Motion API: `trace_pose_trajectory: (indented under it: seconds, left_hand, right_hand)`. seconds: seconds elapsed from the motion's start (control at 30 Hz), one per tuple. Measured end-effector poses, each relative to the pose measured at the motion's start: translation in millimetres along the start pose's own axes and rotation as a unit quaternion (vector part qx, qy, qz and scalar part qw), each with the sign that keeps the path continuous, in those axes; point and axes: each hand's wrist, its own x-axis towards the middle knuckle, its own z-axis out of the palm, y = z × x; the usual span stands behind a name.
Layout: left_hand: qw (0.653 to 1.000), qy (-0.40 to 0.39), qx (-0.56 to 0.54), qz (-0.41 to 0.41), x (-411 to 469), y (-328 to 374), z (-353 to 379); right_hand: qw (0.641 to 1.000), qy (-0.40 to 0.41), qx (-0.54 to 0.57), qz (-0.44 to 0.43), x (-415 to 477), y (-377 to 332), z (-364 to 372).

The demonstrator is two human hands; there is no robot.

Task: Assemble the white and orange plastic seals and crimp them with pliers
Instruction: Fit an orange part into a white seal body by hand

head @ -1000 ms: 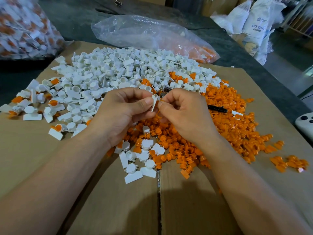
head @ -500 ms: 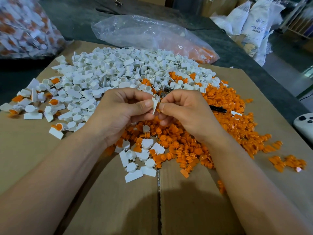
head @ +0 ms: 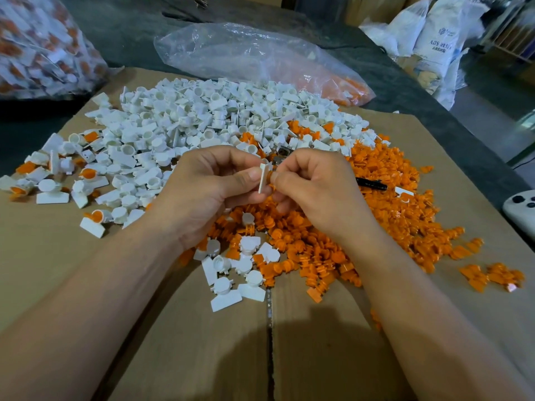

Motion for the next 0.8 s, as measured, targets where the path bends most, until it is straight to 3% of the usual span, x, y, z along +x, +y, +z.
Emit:
trace_pose_trajectory:
  seconds: [0.43, 0.57, 0.8]
  left_hand:
    - [1.0, 0.001, 0.028, -0.002, -0.1, -1.5, 1.7]
    - [1.0, 0.014, 0.012, -0.005, 0.8, 0.3, 0.2]
    - [0.999, 0.035, 0.029, -0.003, 1.9, -0.2, -1.9]
  right_hand:
    - [0.998, 0.034, -0.034, -0.041, 0.9, 3.3, 1.7]
    - [0.994, 0.052, 0.01, -0.091, -0.3, 2.9, 3.7]
    - [0.986, 0.075, -0.01, -0.147, -1.8, 6.3, 7.8]
